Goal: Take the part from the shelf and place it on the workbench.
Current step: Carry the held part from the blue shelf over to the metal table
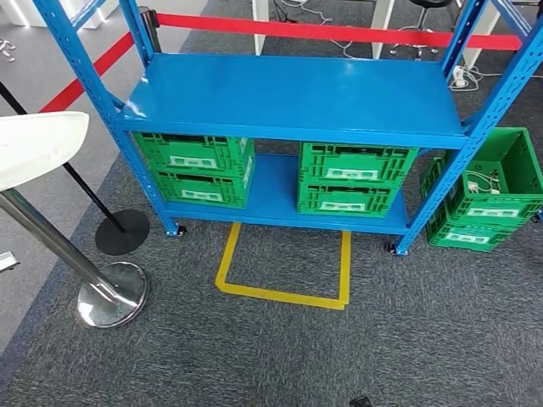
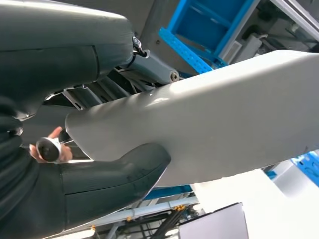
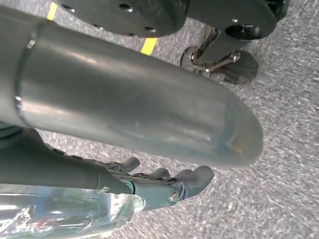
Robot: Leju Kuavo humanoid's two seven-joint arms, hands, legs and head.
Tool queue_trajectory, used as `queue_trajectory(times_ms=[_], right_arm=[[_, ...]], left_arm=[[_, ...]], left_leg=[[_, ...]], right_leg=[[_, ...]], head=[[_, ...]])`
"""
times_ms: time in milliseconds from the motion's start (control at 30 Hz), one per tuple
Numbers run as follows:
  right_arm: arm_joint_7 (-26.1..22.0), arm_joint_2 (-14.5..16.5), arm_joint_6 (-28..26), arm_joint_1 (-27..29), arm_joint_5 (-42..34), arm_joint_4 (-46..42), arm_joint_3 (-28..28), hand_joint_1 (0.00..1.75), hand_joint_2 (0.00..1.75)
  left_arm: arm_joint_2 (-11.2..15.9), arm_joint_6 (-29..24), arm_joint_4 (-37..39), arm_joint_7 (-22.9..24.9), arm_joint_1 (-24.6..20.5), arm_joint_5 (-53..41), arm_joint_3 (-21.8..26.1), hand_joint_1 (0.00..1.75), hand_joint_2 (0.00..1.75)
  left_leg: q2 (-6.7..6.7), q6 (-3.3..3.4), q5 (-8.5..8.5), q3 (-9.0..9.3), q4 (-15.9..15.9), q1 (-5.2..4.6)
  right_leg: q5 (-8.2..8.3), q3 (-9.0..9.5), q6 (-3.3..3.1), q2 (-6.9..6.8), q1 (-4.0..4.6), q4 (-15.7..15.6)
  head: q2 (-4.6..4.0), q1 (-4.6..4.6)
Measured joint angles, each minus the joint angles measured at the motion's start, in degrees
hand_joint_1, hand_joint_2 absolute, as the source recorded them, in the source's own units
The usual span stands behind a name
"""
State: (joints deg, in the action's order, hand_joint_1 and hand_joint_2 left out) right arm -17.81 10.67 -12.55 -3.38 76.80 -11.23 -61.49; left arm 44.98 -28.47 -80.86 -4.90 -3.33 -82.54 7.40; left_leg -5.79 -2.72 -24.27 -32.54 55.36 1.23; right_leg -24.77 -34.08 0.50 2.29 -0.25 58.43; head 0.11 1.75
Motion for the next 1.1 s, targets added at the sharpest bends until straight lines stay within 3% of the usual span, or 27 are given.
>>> queue_trajectory(times_ms=[33,100,167,200,233,267,333,400,467,500,567,633,700,733,800,867,933,967,1000,1033,1100], right_arm=[[-0.02,0.00,-0.05,-0.04,0.00,0.00,0.01,0.00,0.00],[-0.07,-0.01,-0.08,-0.07,-0.01,0.00,0.01,0.00,0.00],[-0.09,-0.02,-0.08,0.10,-0.04,0.00,0.00,0.00,0.00],[-0.09,-0.02,-0.07,0.18,-0.08,0.00,-0.01,0.00,0.00],[-0.09,-0.03,-0.03,0.23,-0.12,0.01,-0.01,0.00,0.00],[-0.09,-0.03,0.03,0.23,-0.16,0.01,-0.01,0.00,0.00],[-0.10,-0.03,0.14,0.19,-0.20,0.02,-0.01,0.00,0.00],[-0.10,-0.03,0.22,0.15,-0.22,0.02,-0.01,0.00,0.00],[-0.09,-0.03,0.34,0.13,-0.29,0.02,-0.01,0.00,0.00],[-0.08,-0.03,0.40,0.10,-0.33,0.02,-0.01,0.00,0.00],[-0.04,-0.03,0.45,0.09,-0.38,0.03,0.01,0.00,0.00],[0.01,-0.03,0.46,0.22,-0.43,0.04,0.01,0.00,0.00],[0.08,-0.03,0.46,0.42,-0.49,0.04,0.01,0.00,0.00],[0.11,-0.03,0.45,0.48,-0.51,0.04,0.01,0.00,0.00],[0.13,-0.03,0.44,0.49,-0.52,0.04,0.01,0.00,0.00],[0.12,-0.05,0.40,0.44,-0.52,0.04,0.01,0.00,0.00],[0.10,-0.06,0.38,0.43,-0.54,0.04,0.00,0.00,0.00],[0.09,-0.05,0.37,0.42,-0.56,0.04,0.00,0.00,0.00],[0.09,-0.03,0.38,0.39,-0.57,0.04,-0.01,0.00,0.00],[0.08,-0.02,0.38,0.35,-0.58,0.04,-0.01,0.00,0.00],[0.04,0.00,0.40,0.32,-0.58,0.04,-0.01,0.00,0.00]], left_arm=[[0.14,0.03,0.20,0.00,-0.25,0.05,-0.07,1.75,1.75],[0.22,0.05,0.58,0.00,-0.88,0.19,-0.33,1.75,1.75],[0.07,0.10,0.99,0.00,-1.16,0.26,-0.83,1.75,1.75],[0.00,0.14,1.19,0.00,-1.16,0.26,-1.10,1.75,1.75],[-0.02,0.17,1.36,0.00,-1.18,0.26,-1.31,1.75,1.75],[-0.01,0.19,1.49,0.00,-1.24,0.26,-1.44,1.75,1.75],[0.12,0.21,1.61,0.00,-1.61,0.27,-1.51,1.75,1.75],[0.20,0.23,1.68,0.01,-2.01,0.34,-1.57,1.75,1.75],[0.23,0.33,1.81,0.01,-2.15,0.43,-1.66,1.75,1.75],[0.26,0.39,1.87,0.01,-2.18,0.44,-1.72,1.75,1.75],[0.33,0.56,2.00,0.01,-2.58,0.48,-2.05,1.75,1.75],[0.20,0.71,2.18,0.00,-3.09,0.50,-2.64,1.75,1.75],[-0.08,0.89,2.46,0.00,-3.33,0.49,-3.36,1.75,1.75],[-0.15,0.99,2.63,0.00,-3.40,0.50,-3.69,1.75,1.75],[-0.19,1.14,2.94,0.00,-3.61,0.55,-4.14,1.75,1.75],[-0.17,1.17,3.16,0.01,-3.95,0.67,-4.28,1.75,1.75],[-0.04,1.20,3.27,0.02,-4.20,0.84,-4.37,1.75,1.75],[0.08,1.21,3.32,0.02,-4.24,0.92,-4.40,1.75,1.75],[0.24,1.21,3.36,0.02,-4.16,0.99,-4.39,1.75,1.75],[0.43,1.21,3.43,0.02,-4.19,1.03,-4.38,1.75,1.75],[0.59,1.20,3.55,0.02,-4.54,1.10,-4.40,1.75,1.75]], left_leg=[[1.10,-0.34,-0.90,-0.65,1.25,-0.02],[4.00,-0.88,-4.42,-3.54,7.40,-0.13],[5.02,-1.23,-7.59,-7.01,14.88,-0.12],[5.10,-1.28,-7.79,-7.68,16.46,-0.12],[5.23,-1.25,-6.89,-7.20,15.78,-0.13],[5.66,-1.16,-5.15,-5.49,12.85,-0.17],[8.45,-0.83,-1.80,-0.73,4.52,-0.53],[10.24,-0.18,-0.61,1.50,0.01,-0.91],[8.97,0.62,-0.43,1.17,-0.32,-1.03],[8.26,0.98,-0.25,1.04,-0.38,-0.95],[6.84,1.68,0.21,0.87,-0.53,-0.63],[5.43,2.08,0.48,0.59,-0.52,-0.44],[3.88,2.21,0.62,0.33,-0.46,-0.46],[3.05,2.20,0.67,0.27,-0.41,-0.48],[1.36,2.04,0.71,0.23,-0.26,-0.41],[-0.12,1.60,0.73,-0.07,0.01,-0.34],[-1.46,0.85,0.98,-0.65,0.14,-0.10],[-2.21,0.46,1.17,-0.90,0.10,0.07],[-2.20,0.13,1.22,-1.09,0.12,0.17],[-1.18,-0.12,0.86,-1.47,0.64,0.09],[2.51,-0.58,-1.62,-3.64,4.87,-0.14]], right_leg=[[0.07,-0.01,-0.42,-0.66,-0.03,-0.16],[0.13,-0.13,-0.96,-2.07,0.03,-0.31],[0.14,-0.34,-1.16,-3.58,0.14,-0.31],[0.15,-0.44,-1.19,-4.34,0.18,-0.31],[0.17,-0.51,-1.20,-5.09,0.21,-0.29],[0.19,-0.53,-1.19,-5.83,0.24,-0.28],[0.16,-0.45,-1.00,-7.21,0.51,-0.15],[0.16,-0.37,-0.56,-8.52,0.90,-0.06],[0.22,-0.21,-0.03,-9.92,0.99,-0.21],[0.03,-0.26,0.30,-9.87,0.90,-0.06],[-2.05,-1.48,0.97,-7.04,0.65,2.87],[-5.96,-4.69,1.29,-3.38,0.48,10.27],[-8.04,-7.38,1.27,-2.41,0.49,16.30],[-7.45,-7.33,1.18,-2.29,0.49,16.30],[-3.74,-4.12,0.91,-1.24,0.41,9.95],[-1.34,-0.34,0.63,1.46,0.07,2.66],[-1.34,0.93,0.34,2.56,0.03,0.44],[-1.26,1.01,0.12,1.88,0.09,0.37],[-1.16,1.01,-0.19,1.15,0.11,0.31],[-1.06,1.07,-0.54,0.41,0.07,0.16],[-0.94,1.13,-1.10,-1.14,-0.01,-0.11]], head=[[0.00,-0.10],[0.00,-0.29],[0.00,-0.37],[0.00,-0.38],[0.00,-0.38],[0.00,-0.38],[0.00,-0.46],[0.00,-0.53],[0.00,-0.55],[0.00,-0.58],[0.00,-0.53],[0.00,-0.49],[0.00,-0.50],[0.00,-0.50],[0.00,-0.49],[0.00,-0.52],[0.00,-0.56],[0.00,-0.57],[0.00,-0.57],[0.00,-0.73],[0.00,-1.14]])
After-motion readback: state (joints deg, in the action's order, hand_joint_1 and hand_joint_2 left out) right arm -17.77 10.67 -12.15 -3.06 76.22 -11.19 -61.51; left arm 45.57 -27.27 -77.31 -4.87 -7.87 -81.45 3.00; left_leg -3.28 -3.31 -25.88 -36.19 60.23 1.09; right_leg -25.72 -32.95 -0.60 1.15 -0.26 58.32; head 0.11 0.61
